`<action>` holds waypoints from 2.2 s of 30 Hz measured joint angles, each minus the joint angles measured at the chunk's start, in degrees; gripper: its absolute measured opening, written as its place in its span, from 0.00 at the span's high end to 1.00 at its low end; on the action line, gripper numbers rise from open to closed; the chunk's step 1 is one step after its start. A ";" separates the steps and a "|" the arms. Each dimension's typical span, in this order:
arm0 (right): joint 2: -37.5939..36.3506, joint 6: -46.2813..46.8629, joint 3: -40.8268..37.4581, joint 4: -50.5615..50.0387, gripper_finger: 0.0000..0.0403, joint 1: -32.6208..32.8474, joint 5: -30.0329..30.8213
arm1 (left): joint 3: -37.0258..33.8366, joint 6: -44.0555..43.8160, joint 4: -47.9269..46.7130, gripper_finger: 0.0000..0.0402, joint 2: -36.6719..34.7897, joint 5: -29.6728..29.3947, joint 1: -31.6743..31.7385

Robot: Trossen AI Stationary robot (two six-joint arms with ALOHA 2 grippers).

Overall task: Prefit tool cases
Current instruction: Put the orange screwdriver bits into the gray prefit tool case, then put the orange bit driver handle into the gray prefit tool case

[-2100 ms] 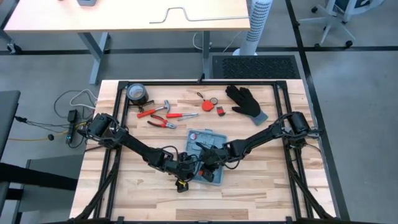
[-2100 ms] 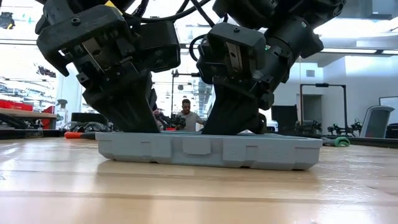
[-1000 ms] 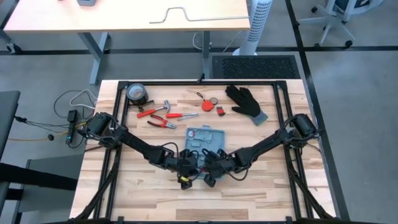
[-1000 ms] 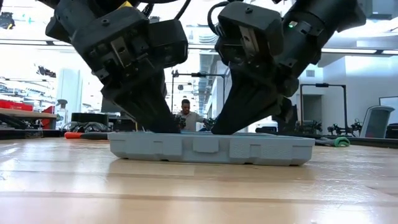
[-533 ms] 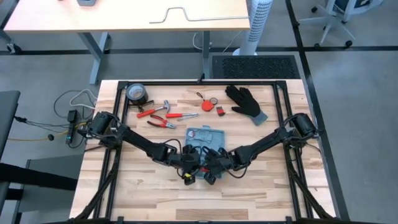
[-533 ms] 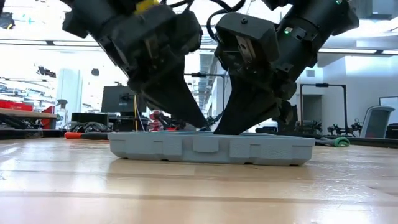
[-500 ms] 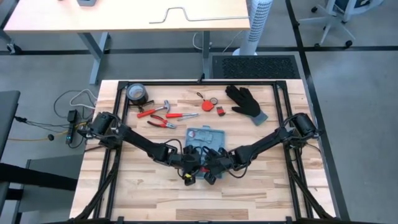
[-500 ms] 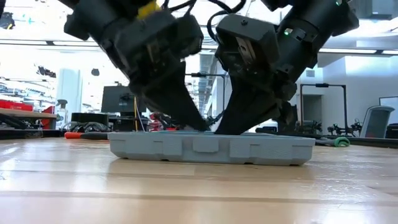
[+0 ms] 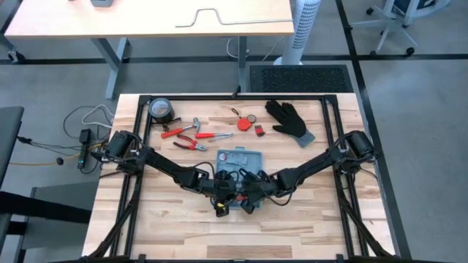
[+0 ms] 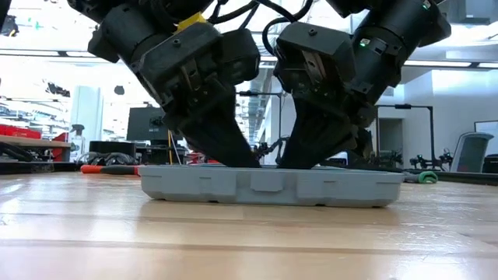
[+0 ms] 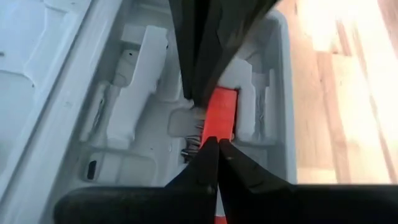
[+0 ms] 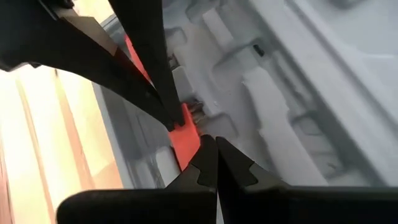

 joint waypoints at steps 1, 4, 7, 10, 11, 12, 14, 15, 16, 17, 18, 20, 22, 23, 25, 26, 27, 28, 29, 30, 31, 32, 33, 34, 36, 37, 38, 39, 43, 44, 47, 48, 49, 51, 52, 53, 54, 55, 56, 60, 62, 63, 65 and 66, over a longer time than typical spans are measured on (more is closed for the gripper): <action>-0.55 -0.53 -0.01 -0.02 1.00 -0.09 0.29 | -0.10 0.20 -1.18 1.00 -0.98 -0.08 0.12; -3.03 -1.75 -0.05 -0.45 1.00 -0.19 0.66 | -0.25 0.56 -2.56 1.00 -3.94 -0.34 0.17; -6.67 -3.77 -0.05 -1.25 0.98 -0.47 0.52 | -0.22 1.41 -4.55 1.00 -8.16 -0.52 0.23; -11.22 -6.33 -0.05 -2.32 0.96 -1.22 0.25 | -0.20 2.28 -8.38 1.00 -12.18 -0.70 0.28; -13.01 -7.27 -0.05 -2.21 0.95 -1.59 0.28 | -0.21 2.40 -9.15 1.00 -13.69 -0.78 0.41; -14.89 -8.39 -0.05 -2.36 0.94 -1.97 0.29 | -0.19 2.58 -10.38 1.00 -15.51 -0.99 0.45; -18.85 -9.99 -0.05 -3.15 0.92 -2.82 0.31 | -0.14 2.79 -13.21 1.00 -18.97 -1.28 0.52; -20.86 -10.71 0.02 -3.70 0.91 -3.35 0.29 | -0.12 2.84 -15.03 1.00 -20.74 -1.58 0.56; -22.97 -11.41 0.02 -4.78 0.90 -4.00 0.24 | -0.12 2.82 -17.15 1.00 -22.41 -2.08 0.56; -25.16 -12.01 0.02 -5.82 0.89 -4.63 0.23 | -0.14 2.80 -18.97 1.00 -24.50 -3.00 0.56; -27.38 -12.72 0.02 -6.52 0.88 -5.28 0.21 | -0.14 2.80 -20.59 1.00 -26.54 -3.84 0.56; -31.95 -13.93 0.02 -8.85 0.87 -6.74 0.23 | -0.13 2.77 -22.79 1.00 -30.96 -5.58 0.56; -36.17 -14.74 0.02 -10.60 0.86 -8.08 0.26 | -0.12 2.72 -24.96 1.00 -35.18 -7.37 0.56; -38.17 -15.01 0.02 -11.94 0.86 -8.68 0.28 | -0.12 2.47 -25.52 1.00 -37.11 -8.51 0.56; -41.65 -16.30 0.02 -14.10 0.86 -9.74 0.23 | -0.12 1.71 -26.59 1.00 -40.68 -10.98 0.53; -43.19 -17.00 0.04 -15.54 0.86 -10.17 0.23 | -0.12 1.26 -26.99 1.00 -42.39 -11.94 0.43; -44.50 -17.55 0.04 -17.09 0.86 -10.56 0.23 | -0.12 0.68 -27.60 1.00 -43.83 -12.85 0.33; -45.65 -17.79 0.04 -18.52 0.86 -10.86 0.21 | -0.12 -0.10 -28.13 1.00 -45.02 -13.85 0.16; -46.71 -17.94 0.06 -19.94 0.86 -11.09 0.22 | -0.12 -0.87 -28.70 1.00 -46.09 -14.72 -0.04; -47.62 -18.16 0.06 -21.78 0.86 -11.31 0.22 | -0.12 -1.63 -29.39 1.00 -46.98 -15.66 -0.31; -48.37 -18.69 0.06 -23.68 0.86 -11.54 0.23 | -0.12 -2.28 -29.78 1.00 -47.64 -16.73 -0.45; -48.98 -19.24 0.06 -25.22 0.86 -11.74 0.24 | -0.12 -2.90 -30.16 1.00 -48.21 -17.76 -0.62; -49.52 -19.87 0.06 -27.08 0.86 -11.88 0.21 | -0.12 -3.42 -30.59 1.00 -48.62 -19.38 -0.80; -49.92 -20.26 0.06 -29.15 0.86 -12.05 0.23 | -0.12 -3.89 -30.96 1.00 -48.91 -21.15 -0.97; -50.20 -20.54 0.06 -32.56 0.86 -12.30 0.23 | -0.32 -4.70 -30.76 1.00 -49.05 -25.73 -1.19; -50.20 -20.69 0.06 -34.26 0.86 -12.49 0.23 | -0.66 -5.04 -30.40 1.00 -49.06 -28.19 -1.20; -50.03 -20.99 0.06 -35.99 0.86 -12.73 0.23 | -1.24 -5.57 -30.44 1.00 -49.06 -30.44 -1.20; -49.69 -21.42 0.06 -37.23 0.86 -12.89 0.30 | -1.87 -6.21 -30.45 1.00 -48.92 -32.25 -1.05; -47.37 -23.24 0.04 -39.88 0.86 -13.90 1.16 | -7.01 -8.47 -25.25 1.00 -48.56 -33.31 1.68; -46.71 -23.45 0.04 -39.65 0.86 -14.14 1.76 | -8.81 -8.56 -22.25 1.00 -48.56 -32.42 2.66; -44.43 -24.31 0.04 -37.18 0.86 -14.64 4.02 | -14.74 -8.30 -13.25 1.00 -48.58 -26.42 6.11; -43.55 -24.92 0.04 -35.85 0.86 -15.00 4.49 | -16.75 -8.17 -10.29 1.00 -48.56 -24.40 7.45; -42.48 -25.44 0.04 -34.18 0.86 -15.49 4.62 | -18.84 -8.03 -6.94 1.00 -48.56 -22.60 8.97; -40.39 -26.18 0.04 -29.52 0.86 -16.54 4.58 | -22.93 -7.10 -0.33 1.00 -48.58 -19.08 12.25; -39.06 -26.22 0.04 -27.22 0.86 -17.08 4.56 | -24.71 -6.38 2.62 1.00 -48.58 -17.34 13.97; -37.69 -26.20 0.04 -24.72 0.86 -17.74 4.37 | -26.33 -5.63 5.44 1.00 -48.56 -15.69 15.73; -36.35 -26.24 0.04 -22.08 0.86 -18.45 3.75 | -27.60 -4.74 7.74 1.00 -48.56 -13.96 17.49; -34.92 -26.34 0.04 -20.05 0.86 -19.31 2.64 | -28.39 -3.68 9.61 1.00 -48.58 -12.11 19.26; -33.51 -26.30 0.04 -18.56 0.86 -20.26 1.46 | -28.82 -2.56 10.67 1.00 -48.58 -10.53 21.00; -27.46 -23.97 0.04 -15.23 0.86 -24.16 -3.11 | -29.19 2.14 10.51 1.00 -48.62 -2.08 27.00; -24.79 -23.72 0.04 -14.49 0.86 -25.57 -5.22 | -29.19 3.40 10.27 1.00 -48.62 2.64 29.15; -23.43 -23.71 0.02 -14.19 0.86 -26.19 -6.74 | -29.20 3.45 10.19 1.00 -48.62 4.75 30.04; -21.65 -23.73 -0.01 -13.24 0.86 -26.74 -9.85 | -29.20 3.18 9.87 1.00 -48.62 7.90 31.27; -20.92 -23.73 -0.01 -13.16 0.86 -26.75 -10.70 | -29.21 2.81 9.84 1.00 -48.62 9.19 31.61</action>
